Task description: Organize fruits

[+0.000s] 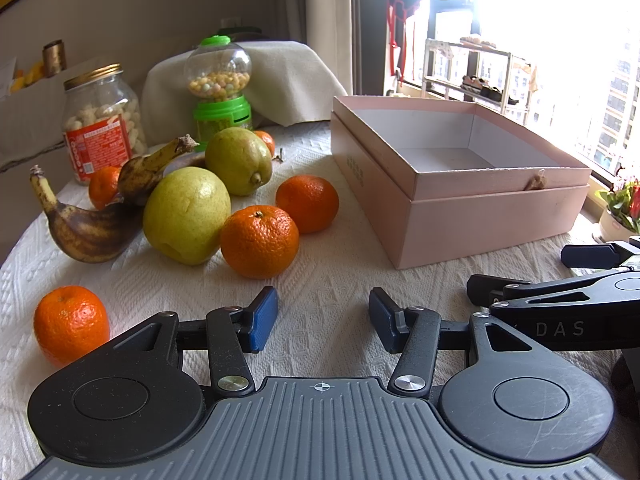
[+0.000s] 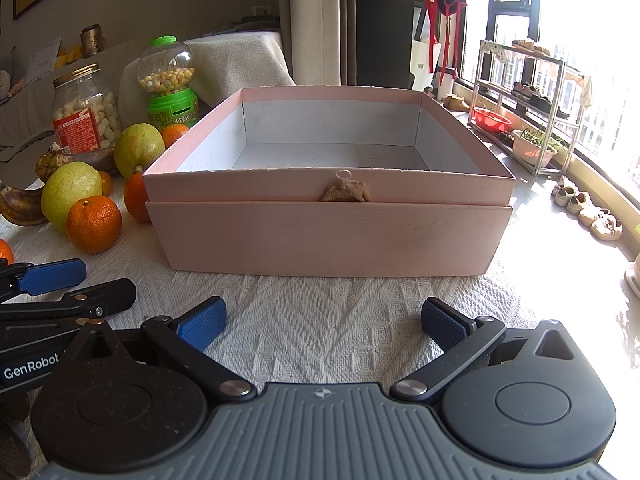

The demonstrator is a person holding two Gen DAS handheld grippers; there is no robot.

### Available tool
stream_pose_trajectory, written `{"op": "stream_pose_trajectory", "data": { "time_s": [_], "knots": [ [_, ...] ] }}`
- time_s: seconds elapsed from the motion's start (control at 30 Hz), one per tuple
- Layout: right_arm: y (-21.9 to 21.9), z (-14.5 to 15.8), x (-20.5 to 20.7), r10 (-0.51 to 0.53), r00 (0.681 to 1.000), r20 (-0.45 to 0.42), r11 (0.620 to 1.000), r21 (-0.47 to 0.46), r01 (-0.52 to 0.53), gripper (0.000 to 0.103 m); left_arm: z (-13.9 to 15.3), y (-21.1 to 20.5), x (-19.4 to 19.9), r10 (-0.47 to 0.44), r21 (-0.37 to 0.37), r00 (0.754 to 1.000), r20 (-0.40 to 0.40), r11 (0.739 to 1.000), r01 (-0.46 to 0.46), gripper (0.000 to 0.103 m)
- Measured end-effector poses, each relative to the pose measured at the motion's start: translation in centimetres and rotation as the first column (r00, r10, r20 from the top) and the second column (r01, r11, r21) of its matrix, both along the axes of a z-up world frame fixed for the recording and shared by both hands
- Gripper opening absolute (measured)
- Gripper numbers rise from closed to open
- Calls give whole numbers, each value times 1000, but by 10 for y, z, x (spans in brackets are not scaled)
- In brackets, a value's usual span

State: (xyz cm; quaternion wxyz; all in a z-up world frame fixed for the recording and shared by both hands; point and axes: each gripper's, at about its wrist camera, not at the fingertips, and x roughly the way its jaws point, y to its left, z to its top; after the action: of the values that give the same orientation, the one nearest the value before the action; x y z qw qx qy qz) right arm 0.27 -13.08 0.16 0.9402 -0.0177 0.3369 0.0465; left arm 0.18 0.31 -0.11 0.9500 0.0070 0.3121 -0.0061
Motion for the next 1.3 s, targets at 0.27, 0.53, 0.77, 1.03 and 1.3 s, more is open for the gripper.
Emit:
{"op": "stream_pose_trajectory", "data": {
  "time_s": [0.27, 0.53, 0.77, 1.03, 1.3],
  "knots": [
    [-2, 10, 5, 46, 997, -67, 999, -1, -46, 103, 2, -7, -3, -14, 29, 1000, 7, 999, 14, 52],
    [2, 16, 5, 64, 985, -158, 997, -29, -69, 103, 66, 88, -36, 154, -156, 986, 67, 977, -142, 48],
    [69, 35, -3, 284, 949, -137, 955, -50, -293, 102, 57, 169, -53, 335, -167, 940, -58, 925, -340, 47],
    [158, 37, 0, 413, 904, -112, 886, -180, -427, 102, 39, 192, -71, 329, -244, 938, -109, 906, -346, 47],
    [168, 36, 35, 336, 936, -108, 932, -106, -347, 92, 32, 193, -71, 306, -264, 945, -112, 908, -325, 47]
  ]
}}
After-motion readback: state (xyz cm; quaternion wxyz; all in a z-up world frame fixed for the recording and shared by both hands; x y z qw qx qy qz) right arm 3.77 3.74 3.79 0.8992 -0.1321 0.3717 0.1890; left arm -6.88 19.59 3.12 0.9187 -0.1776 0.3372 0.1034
